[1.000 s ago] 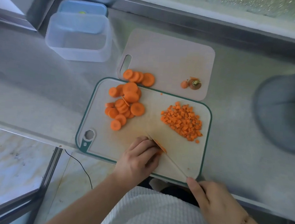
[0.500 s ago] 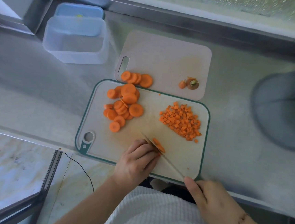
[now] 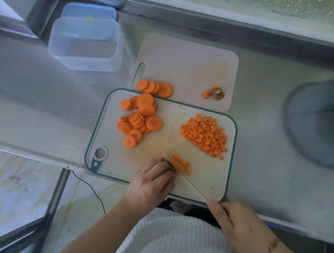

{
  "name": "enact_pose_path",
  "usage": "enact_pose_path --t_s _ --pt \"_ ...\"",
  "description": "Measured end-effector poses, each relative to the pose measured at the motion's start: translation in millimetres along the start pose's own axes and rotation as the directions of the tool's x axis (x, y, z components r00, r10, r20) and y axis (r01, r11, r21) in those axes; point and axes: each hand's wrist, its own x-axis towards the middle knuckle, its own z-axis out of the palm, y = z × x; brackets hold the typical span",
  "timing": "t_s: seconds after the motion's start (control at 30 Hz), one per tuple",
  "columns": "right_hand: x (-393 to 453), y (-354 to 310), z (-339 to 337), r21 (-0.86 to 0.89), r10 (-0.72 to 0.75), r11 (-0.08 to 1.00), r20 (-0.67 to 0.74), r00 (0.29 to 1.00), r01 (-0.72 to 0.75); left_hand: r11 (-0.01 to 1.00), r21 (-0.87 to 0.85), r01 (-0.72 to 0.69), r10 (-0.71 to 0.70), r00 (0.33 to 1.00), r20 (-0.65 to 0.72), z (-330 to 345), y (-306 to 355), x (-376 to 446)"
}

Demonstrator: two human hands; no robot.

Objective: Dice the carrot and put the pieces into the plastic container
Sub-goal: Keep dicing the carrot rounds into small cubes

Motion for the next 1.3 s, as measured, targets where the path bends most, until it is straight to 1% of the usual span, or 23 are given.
enact_pose_path --t_s 0.17,0.23,0.37,0.43,0.57,0.73,0.83,0.9,1.07,1.13,1.17,1.23,1.27,1.3 --pt "7 -7 7 -0.055 0.032 0.998 0.031 0.999 -0.03 1.0 -0.024 -0.006 0.006 1.0 0.005 1 -1 -1" --pt "19 -17 11 -0.068 0.011 0.998 0.029 1.0 -0.009 0.999 -0.037 -0.016 0.016 1.0 -0.003 0 -1 1" --pt "29 -22 10 0.005 -0.034 0.999 0.008 0.999 0.033 0.999 -0.046 0.002 -0.002 1.0 0.003 -1 -2 1" --pt "19 -15 4 0.015 -0.024 1.0 0.006 1.0 0.024 0.999 -0.034 0.015 -0.015 1.0 0.008 -1 -2 -1" --pt "-3 -3 1 0.04 -0.001 0.999 0.008 1.0 0.0 1.0 -0.02 -0.006 0.006 1.0 -0.012 2 -3 -2" --pt "0 1 10 0.045 0.019 0.999 0.039 0.999 -0.021 1.0 -0.023 0.005 -0.005 1.0 0.008 1 -3 -4" --pt "10 -8 17 0.036 0.017 0.999 0.062 0.998 -0.019 0.999 -0.04 0.007 -0.007 1.0 0.008 1 -3 -3" --pt "17 -14 19 0.045 0.005 0.999 0.049 0.999 -0.007 0.998 -0.054 0.018 -0.018 1.0 0.01 1 -2 -2" --pt "8 -16 6 0.109 -0.003 0.994 0.051 0.999 -0.002 0.993 -0.114 0.011 -0.007 0.999 0.039 -12 -2 0" --pt "-3 -15 -1 0.117 -0.021 0.993 0.046 0.999 0.015 0.987 -0.146 0.074 -0.076 0.997 -0.008 -25 -5 -1" --pt "-7 -14 -4 0.083 -0.039 0.996 0.034 0.999 0.036 0.978 -0.162 0.132 -0.143 0.988 -0.059 -34 -7 1" --pt "-14 -8 -7 -0.064 -0.073 0.995 0.008 0.997 0.073 0.95 -0.163 0.265 -0.293 0.939 -0.179 -51 -13 10" --pt "-16 -3 -9 -0.166 -0.086 0.983 -0.006 0.996 0.084 0.939 -0.142 0.314 -0.339 0.913 -0.226 -59 -17 17" --pt "-18 0 -12 -0.265 -0.097 0.96 -0.03 0.995 0.086 0.938 -0.112 0.328 -0.346 0.907 -0.241 -64 -21 27"
